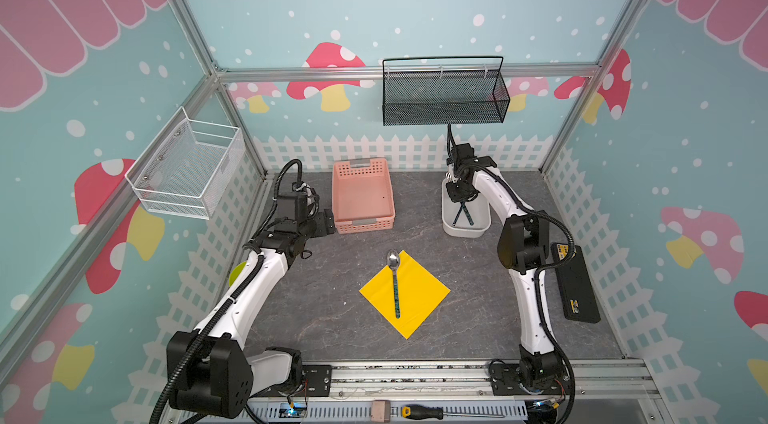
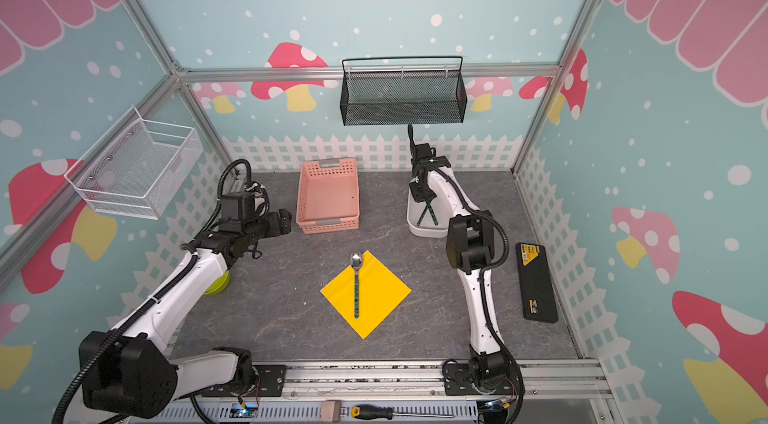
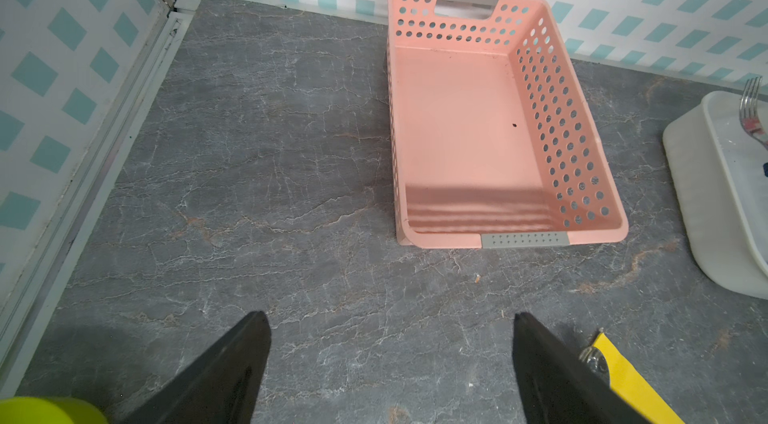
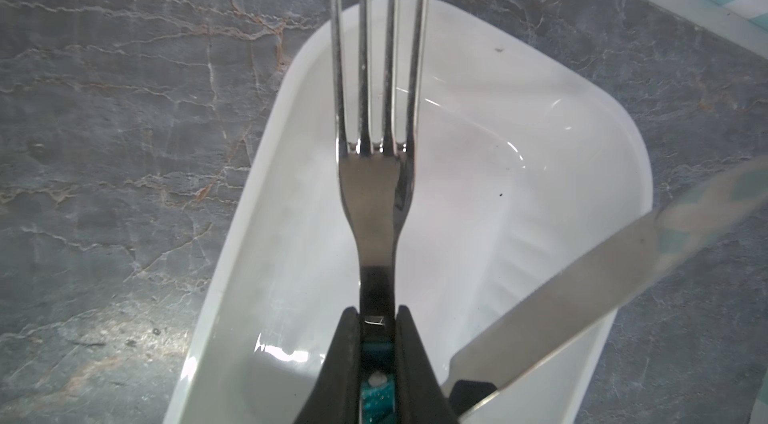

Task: Place the utensils on the paper napkin and roll it up
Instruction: 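Lift the fork out of the white tray with the right gripper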

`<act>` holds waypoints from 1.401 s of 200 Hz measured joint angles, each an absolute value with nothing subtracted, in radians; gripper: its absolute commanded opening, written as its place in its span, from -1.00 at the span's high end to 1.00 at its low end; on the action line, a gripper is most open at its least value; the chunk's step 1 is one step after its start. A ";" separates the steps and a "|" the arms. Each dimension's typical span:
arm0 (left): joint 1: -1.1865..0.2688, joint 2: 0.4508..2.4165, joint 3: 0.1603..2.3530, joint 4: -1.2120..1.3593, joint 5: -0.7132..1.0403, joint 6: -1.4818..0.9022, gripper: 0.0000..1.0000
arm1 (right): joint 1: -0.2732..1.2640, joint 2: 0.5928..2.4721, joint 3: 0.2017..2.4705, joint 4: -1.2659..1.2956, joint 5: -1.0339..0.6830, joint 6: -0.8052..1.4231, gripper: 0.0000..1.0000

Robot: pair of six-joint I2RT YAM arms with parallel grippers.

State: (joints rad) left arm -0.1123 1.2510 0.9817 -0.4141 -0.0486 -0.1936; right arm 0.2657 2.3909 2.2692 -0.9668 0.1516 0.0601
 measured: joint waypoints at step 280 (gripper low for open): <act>-0.112 1.251 0.981 -0.414 -0.036 -0.195 -0.85 | 0.477 1.884 1.559 -0.371 0.186 -0.072 0.92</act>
State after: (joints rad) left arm -0.1123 1.2507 0.9810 -0.4137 -0.0357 -0.1951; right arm 0.4774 1.8839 1.5593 -0.3714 0.1856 -0.0719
